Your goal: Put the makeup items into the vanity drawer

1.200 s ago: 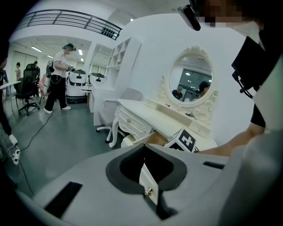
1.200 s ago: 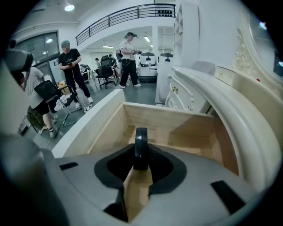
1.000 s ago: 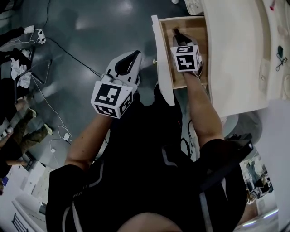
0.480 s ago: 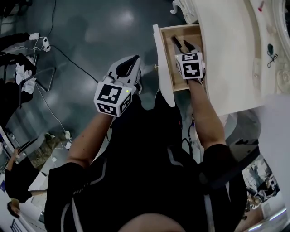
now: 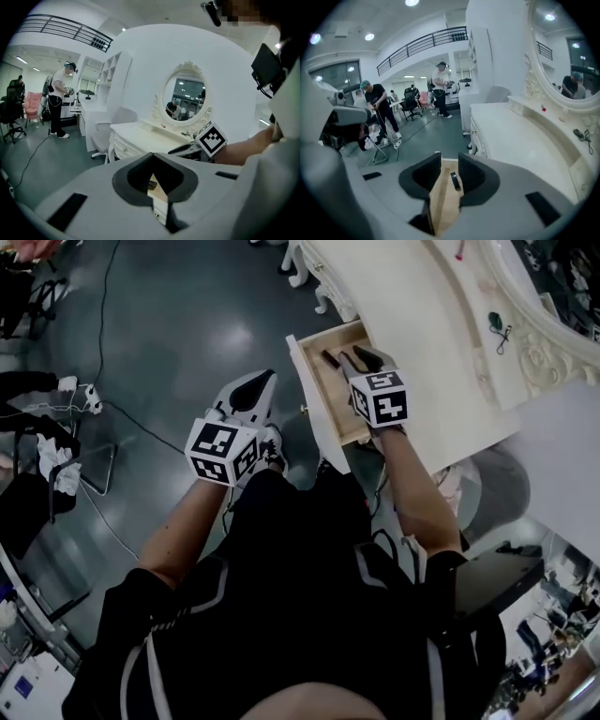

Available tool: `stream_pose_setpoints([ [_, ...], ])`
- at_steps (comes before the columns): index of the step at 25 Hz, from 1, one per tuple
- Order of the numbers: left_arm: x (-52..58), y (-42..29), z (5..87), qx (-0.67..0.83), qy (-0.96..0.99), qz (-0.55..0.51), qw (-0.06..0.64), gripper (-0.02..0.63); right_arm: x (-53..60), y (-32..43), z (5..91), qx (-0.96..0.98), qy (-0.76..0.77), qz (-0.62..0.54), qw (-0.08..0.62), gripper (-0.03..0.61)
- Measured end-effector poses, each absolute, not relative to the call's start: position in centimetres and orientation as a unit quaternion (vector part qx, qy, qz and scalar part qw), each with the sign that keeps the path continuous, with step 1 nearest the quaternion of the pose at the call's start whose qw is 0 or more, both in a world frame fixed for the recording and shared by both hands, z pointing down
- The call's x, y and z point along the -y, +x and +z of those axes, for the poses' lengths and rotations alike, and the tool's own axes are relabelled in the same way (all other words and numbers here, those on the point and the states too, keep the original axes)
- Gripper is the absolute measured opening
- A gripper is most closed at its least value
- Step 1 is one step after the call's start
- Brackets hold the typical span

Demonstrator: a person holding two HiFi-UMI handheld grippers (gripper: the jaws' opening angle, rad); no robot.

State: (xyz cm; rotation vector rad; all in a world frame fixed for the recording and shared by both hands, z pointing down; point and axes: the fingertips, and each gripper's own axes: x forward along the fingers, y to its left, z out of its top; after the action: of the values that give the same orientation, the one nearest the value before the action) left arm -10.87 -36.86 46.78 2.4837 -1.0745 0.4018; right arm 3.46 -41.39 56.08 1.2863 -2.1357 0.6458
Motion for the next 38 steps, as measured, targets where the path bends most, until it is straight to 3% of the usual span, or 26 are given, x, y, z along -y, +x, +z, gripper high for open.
stream_pose_setpoints([
  [8, 38.9, -8.7, 41.0, 0.356, 0.915, 0.095, 0.166, 0.003, 40.6, 5.6, 45.7, 0.808, 0.514, 0.21, 0.196, 0.107],
  [10, 38.6, -7.6, 39.1, 0.342, 0.924, 0.073, 0.157, 0.003, 39.8, 6.4, 43.6, 0.812, 0.519, 0.208, 0.171, 0.062],
  [13, 37.6, -6.5, 36.8, 0.334, 0.931, 0.056, 0.139, 0.003, 38.4, 7.5, 41.1, 0.815, 0.522, 0.202, 0.147, 0.046],
  [18, 37.8, -6.3, 33.9, 0.356, 0.928, 0.059, 0.088, 0.003, 36.4, 9.2, 36.7, 0.801, 0.56, 0.171, 0.123, 0.02],
  [26, 38.3, -4.9, 29.2, 0.328, 0.943, 0.013, 0.063, 0.003, 33.9, 10.7, 30.6, 0.799, 0.582, 0.113, 0.102, 0.006],
  [38, 37.4, -3.3, 27.5, 0.313, 0.949, 0.023, 0.018, 0.003, 32.3, 13.8, 28.9, 0.773, 0.622, 0.092, 0.088, 0.006],
])
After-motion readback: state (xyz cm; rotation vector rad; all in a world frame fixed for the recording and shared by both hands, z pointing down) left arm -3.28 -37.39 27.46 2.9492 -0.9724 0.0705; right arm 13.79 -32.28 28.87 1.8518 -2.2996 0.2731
